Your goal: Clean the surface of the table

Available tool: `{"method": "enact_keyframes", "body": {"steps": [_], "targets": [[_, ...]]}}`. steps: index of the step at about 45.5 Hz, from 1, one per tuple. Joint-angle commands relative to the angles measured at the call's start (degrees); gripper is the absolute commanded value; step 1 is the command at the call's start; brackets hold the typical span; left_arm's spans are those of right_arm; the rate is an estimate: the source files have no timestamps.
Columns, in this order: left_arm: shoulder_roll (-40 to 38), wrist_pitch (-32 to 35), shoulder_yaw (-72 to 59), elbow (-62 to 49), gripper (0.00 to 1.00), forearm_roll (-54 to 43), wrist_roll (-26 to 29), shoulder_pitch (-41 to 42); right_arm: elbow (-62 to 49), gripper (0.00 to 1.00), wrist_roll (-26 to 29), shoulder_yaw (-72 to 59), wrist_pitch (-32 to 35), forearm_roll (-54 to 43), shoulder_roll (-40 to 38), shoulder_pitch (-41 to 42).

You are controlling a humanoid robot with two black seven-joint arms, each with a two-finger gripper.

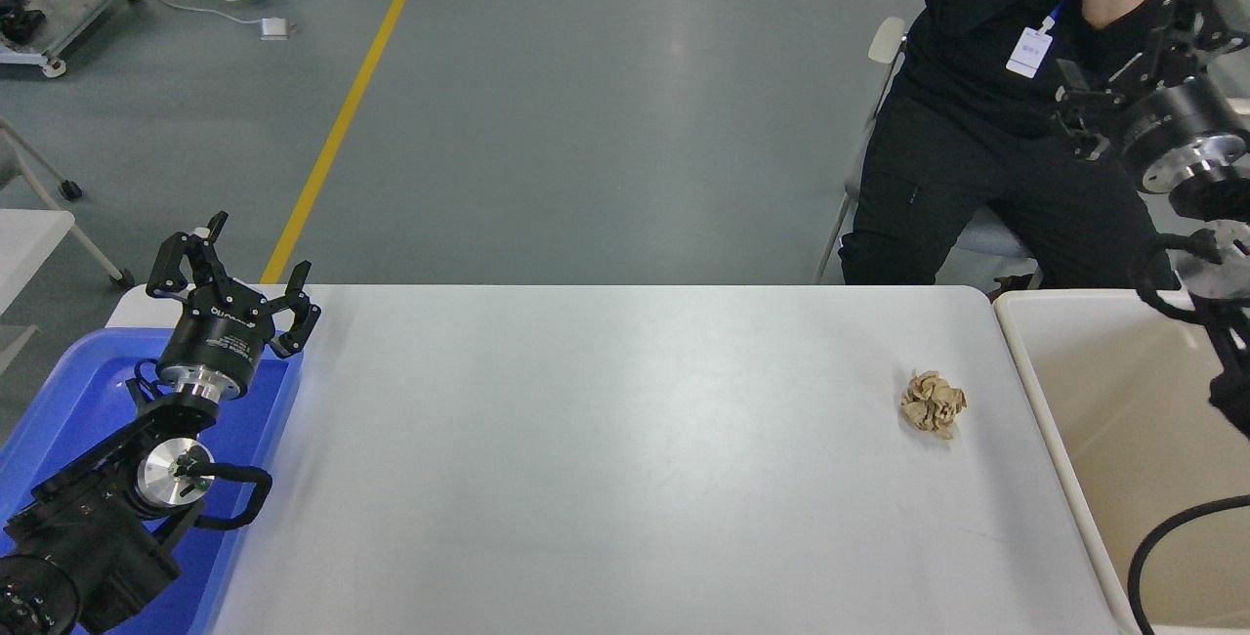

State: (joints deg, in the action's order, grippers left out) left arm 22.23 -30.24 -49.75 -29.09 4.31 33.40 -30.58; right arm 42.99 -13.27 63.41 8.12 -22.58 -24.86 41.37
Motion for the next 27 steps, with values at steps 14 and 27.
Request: {"method": "enact_keyframes", "body": {"steps": [14,27], "targets": [[0.0,0.0,0.0,0.1,1.0,0.0,0.0,0.0,0.3,0.99,-5.0,1.5,3.2,-0.1,5.3,-9.1],[-0.1,0.0,0.0,0.0,1.0,0.0,0.0,0.0,0.1,0.99,-5.3,1.4,3.0,-0.1,5.4,-10.1]]}}
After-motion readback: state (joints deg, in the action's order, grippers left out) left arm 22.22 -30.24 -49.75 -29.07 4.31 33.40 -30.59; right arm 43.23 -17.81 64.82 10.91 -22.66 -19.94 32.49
